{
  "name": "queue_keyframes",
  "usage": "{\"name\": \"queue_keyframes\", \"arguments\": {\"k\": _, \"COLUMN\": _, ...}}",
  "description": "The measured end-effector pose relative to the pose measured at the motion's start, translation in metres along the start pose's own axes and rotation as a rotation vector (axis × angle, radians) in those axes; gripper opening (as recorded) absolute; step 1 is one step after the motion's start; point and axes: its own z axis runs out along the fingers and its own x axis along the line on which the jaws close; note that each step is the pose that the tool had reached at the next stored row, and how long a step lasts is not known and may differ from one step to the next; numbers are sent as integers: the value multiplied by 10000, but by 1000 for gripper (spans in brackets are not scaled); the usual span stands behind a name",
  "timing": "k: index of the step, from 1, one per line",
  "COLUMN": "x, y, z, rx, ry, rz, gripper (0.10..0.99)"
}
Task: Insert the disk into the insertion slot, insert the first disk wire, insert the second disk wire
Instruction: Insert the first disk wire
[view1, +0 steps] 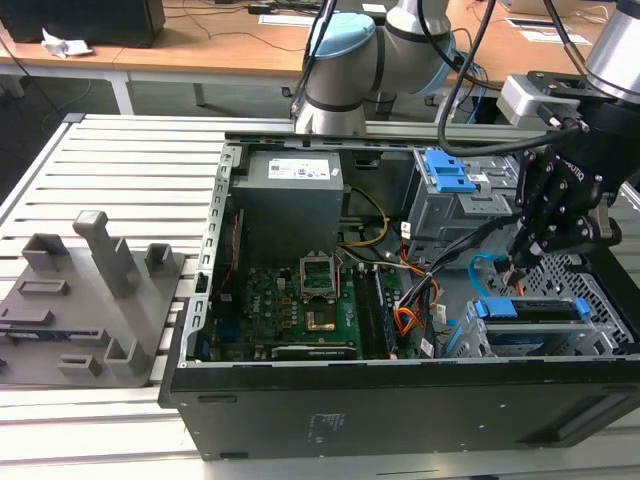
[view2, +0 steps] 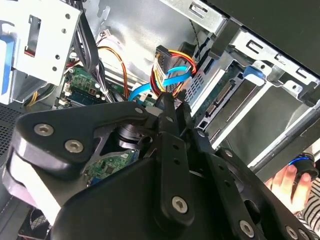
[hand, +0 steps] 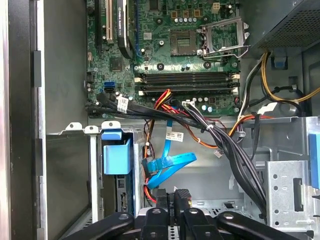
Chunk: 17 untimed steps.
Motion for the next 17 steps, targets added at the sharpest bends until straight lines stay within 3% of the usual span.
{"name": "queue_keyframes", "arguments": {"k": 1, "x": 0, "y": 0, "z": 0, "rx": 0, "ry": 0, "rz": 0, "gripper": 176}}
{"name": "queue_keyframes", "arguments": {"k": 3, "x": 2, "y": 0, "z": 1, "rx": -1, "ry": 0, "rz": 0, "gripper": 176}}
{"name": "queue_keyframes", "arguments": {"k": 7, "x": 208, "y": -11, "z": 12, "rx": -1, "ry": -1, "rz": -1, "gripper": 176}}
{"name": "queue_keyframes", "arguments": {"k": 8, "x": 295, "y": -15, "z": 18, "rx": 0, "ry": -1, "rz": 0, "gripper": 176}}
{"name": "queue_keyframes", "arguments": {"k": 10, "x": 369, "y": -24, "z": 26, "rx": 0, "ry": 0, "rz": -2, "gripper": 176}}
{"name": "queue_keyframes", "arguments": {"k": 17, "x": 383, "y": -168, "z": 74, "rx": -12, "ry": 0, "rz": -5, "gripper": 176}}
